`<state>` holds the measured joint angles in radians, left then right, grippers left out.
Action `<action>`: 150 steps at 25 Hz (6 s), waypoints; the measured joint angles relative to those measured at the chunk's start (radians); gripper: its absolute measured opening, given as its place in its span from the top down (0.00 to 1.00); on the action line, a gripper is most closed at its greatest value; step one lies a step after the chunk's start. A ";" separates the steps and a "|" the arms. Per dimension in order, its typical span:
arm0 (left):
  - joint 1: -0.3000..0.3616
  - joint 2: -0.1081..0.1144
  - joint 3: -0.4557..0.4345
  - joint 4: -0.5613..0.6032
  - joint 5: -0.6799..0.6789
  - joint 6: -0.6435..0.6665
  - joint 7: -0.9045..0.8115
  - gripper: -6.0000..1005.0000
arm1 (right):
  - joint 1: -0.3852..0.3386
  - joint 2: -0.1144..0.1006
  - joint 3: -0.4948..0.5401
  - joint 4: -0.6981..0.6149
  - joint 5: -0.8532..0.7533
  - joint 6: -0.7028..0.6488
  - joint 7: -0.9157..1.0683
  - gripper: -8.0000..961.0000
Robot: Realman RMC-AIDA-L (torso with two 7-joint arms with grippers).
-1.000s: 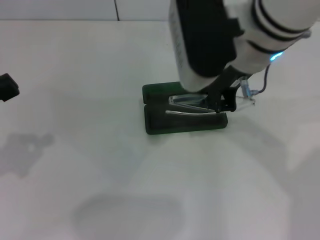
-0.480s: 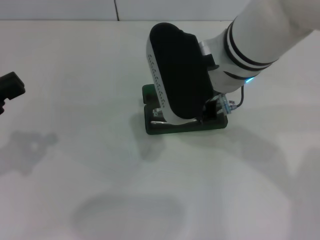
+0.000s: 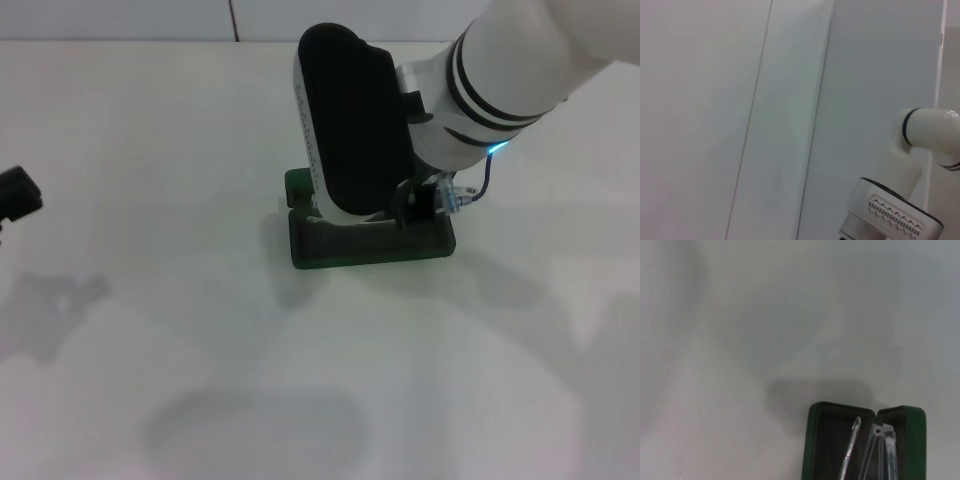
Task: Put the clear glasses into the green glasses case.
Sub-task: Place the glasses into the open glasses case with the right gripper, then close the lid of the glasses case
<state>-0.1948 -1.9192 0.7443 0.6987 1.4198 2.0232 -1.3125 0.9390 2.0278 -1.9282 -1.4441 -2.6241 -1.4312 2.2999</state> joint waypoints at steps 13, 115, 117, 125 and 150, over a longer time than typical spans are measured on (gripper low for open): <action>-0.029 0.016 -0.007 0.006 0.137 -0.064 0.000 0.94 | 0.016 0.000 -0.068 0.071 -0.031 0.100 0.046 0.87; -0.031 0.006 -0.008 -0.002 0.219 -0.159 0.010 0.94 | 0.030 0.000 -0.275 0.201 -0.106 0.324 0.196 0.84; -0.031 0.006 -0.008 -0.002 0.219 -0.159 0.010 0.94 | 0.029 0.000 -0.276 0.195 -0.106 0.319 0.198 0.84; -0.026 0.006 -0.008 -0.002 0.219 -0.159 0.010 0.94 | 0.016 0.000 -0.278 0.156 -0.103 0.281 0.205 0.84; -0.002 -0.001 -0.040 0.003 0.219 -0.152 0.014 0.94 | -0.092 0.000 -0.272 0.041 -0.125 0.301 0.214 0.84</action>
<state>-0.1963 -1.9205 0.7043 0.7017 1.6386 1.8713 -1.2984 0.8470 2.0278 -2.2000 -1.4030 -2.7487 -1.1300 2.5137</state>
